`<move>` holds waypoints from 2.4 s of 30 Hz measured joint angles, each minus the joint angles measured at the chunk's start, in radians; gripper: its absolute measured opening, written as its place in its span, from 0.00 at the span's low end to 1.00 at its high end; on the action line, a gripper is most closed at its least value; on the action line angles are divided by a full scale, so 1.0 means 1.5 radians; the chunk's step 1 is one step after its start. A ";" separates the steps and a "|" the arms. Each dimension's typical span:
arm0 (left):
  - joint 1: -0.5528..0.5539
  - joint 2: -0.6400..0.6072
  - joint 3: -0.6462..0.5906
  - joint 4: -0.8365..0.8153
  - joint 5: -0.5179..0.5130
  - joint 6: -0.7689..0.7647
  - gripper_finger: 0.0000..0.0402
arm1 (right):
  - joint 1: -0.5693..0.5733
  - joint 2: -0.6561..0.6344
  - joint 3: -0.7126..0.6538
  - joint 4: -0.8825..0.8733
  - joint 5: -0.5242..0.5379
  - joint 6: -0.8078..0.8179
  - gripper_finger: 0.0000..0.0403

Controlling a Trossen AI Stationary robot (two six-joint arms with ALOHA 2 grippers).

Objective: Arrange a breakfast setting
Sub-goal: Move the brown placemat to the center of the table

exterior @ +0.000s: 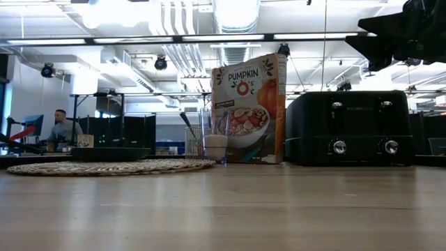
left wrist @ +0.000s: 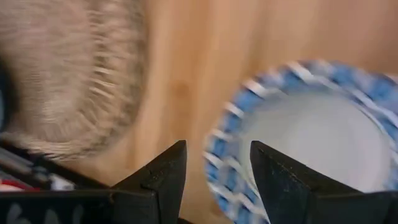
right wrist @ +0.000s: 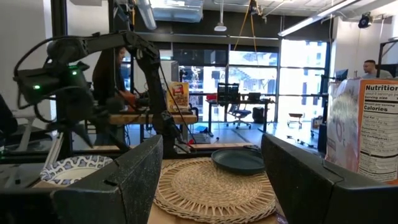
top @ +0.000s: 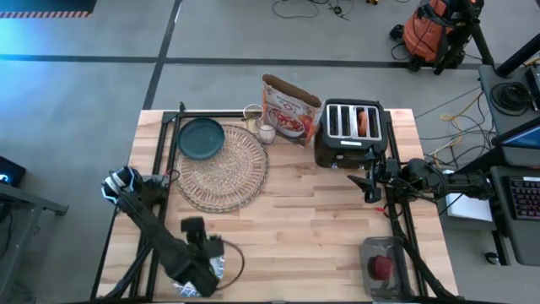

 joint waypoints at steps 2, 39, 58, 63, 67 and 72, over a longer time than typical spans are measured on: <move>0.034 -0.001 -0.011 -0.013 -0.019 -0.002 0.40 | 0.000 0.000 0.000 0.000 0.000 0.001 0.65; 0.576 -0.166 -0.457 0.467 -0.115 0.295 0.40 | 0.000 0.000 0.000 0.000 0.000 0.000 0.65; 0.577 -0.113 -0.456 0.535 -0.114 0.298 0.40 | 0.000 0.000 0.000 0.000 0.000 0.001 0.65; 0.546 -0.113 -0.456 0.563 -0.084 0.263 0.40 | 0.000 0.000 0.000 0.000 0.000 0.000 0.65; 0.517 -0.112 -0.450 0.571 -0.048 0.222 0.40 | 0.000 0.000 0.000 0.000 0.000 0.001 0.65; 0.473 -0.109 -0.429 0.570 -0.019 0.202 0.40 | 0.000 0.000 0.000 0.000 0.000 0.000 0.65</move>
